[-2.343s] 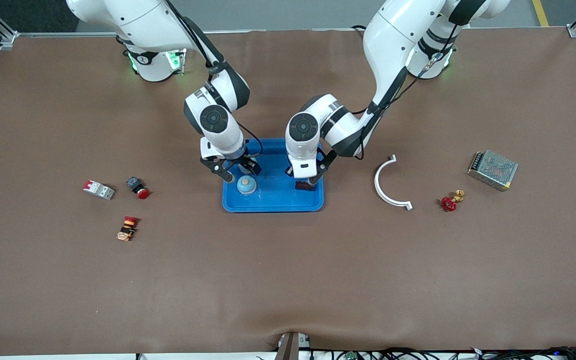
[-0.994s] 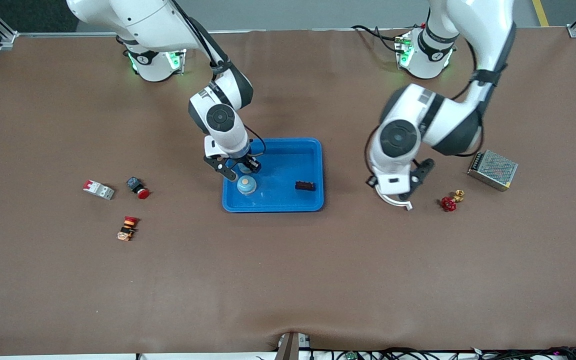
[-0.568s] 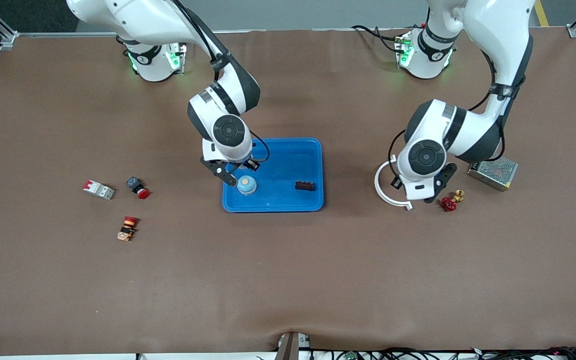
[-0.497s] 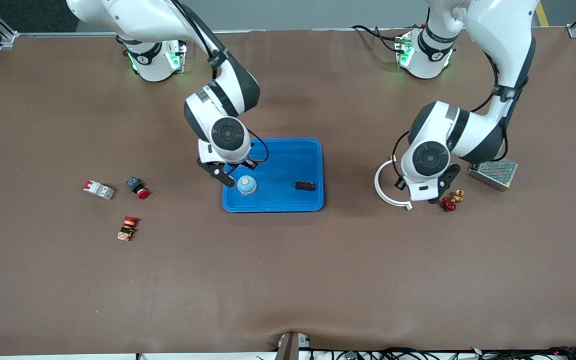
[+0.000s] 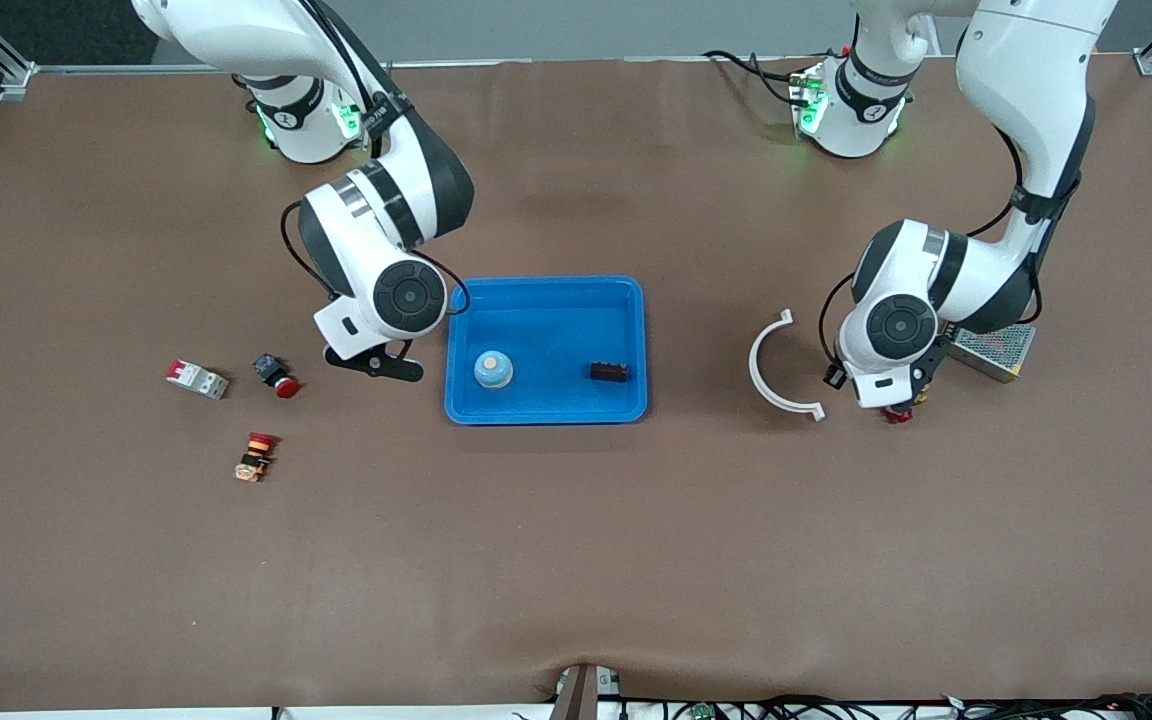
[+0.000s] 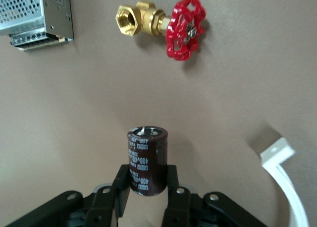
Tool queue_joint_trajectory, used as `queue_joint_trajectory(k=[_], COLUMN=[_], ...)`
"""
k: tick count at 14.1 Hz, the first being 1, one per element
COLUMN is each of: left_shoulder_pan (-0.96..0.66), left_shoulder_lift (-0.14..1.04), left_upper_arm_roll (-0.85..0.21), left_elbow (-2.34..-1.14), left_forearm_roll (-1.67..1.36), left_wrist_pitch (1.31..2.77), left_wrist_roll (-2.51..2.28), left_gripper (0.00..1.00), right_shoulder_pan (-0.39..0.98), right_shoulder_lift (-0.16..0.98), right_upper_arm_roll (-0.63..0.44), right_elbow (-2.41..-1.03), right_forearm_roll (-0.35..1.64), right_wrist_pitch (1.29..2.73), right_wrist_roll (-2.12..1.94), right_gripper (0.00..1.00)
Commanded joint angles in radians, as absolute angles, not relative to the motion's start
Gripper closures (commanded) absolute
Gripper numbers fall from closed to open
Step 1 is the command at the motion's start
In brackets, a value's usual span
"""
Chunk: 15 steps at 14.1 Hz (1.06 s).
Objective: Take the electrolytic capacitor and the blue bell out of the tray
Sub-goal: 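Lower the capacitor with the left gripper while the right gripper lowers the bell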
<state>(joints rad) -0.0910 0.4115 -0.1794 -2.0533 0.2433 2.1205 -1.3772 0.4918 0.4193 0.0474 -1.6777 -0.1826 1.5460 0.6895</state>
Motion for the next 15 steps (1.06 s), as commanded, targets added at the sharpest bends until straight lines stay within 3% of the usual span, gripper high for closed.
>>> queue_joint_trajectory(k=[1, 4, 7, 8, 10, 15], left_shoulder_pan=[-0.074, -0.061, -0.061, -0.06, -0.063, -0.092], left_shoulder_lift=[0.437, 0.462, 0.465, 0.466, 0.466, 0.446], left_upper_arm_roll=[-0.192, -0.192, -0.192, -0.192, -0.19, -0.202], left_elbow=[-2.059, -2.069, -2.072, -2.071, -2.066, -1.99], left_forearm_roll=[0.261, 0.261, 0.249, 0.249, 0.249, 0.255], left_wrist_pitch=[2.137, 2.138, 2.141, 2.141, 2.141, 2.1], left_wrist_roll=[-1.39, -1.393, -1.393, -1.393, -1.396, -1.474], left_gripper=[1.0, 1.0, 1.0, 0.88, 0.0, 0.0], right_shoulder_pan=[0.392, 0.255, 0.164, 0.132, 0.06, -0.124], right_shoulder_lift=[0.237, 0.065, -0.027, -0.052, -0.072, -0.071], right_upper_arm_roll=[0.06, 0.058, 0.06, 0.058, 0.06, 0.06], right_elbow=[-1.912, -2.187, -2.368, -2.425, -2.511, -2.6], right_forearm_roll=[-0.213, -0.227, -0.233, -0.233, -0.233, -0.233], right_wrist_pitch=[1.685, 1.938, 2.111, 2.178, 2.296, 2.468], right_wrist_roll=[0.505, 0.24, 0.193, 0.166, 0.099, -0.133], right_gripper=[1.0, 1.0, 1.0, 1.0, 1.0, 1.0])
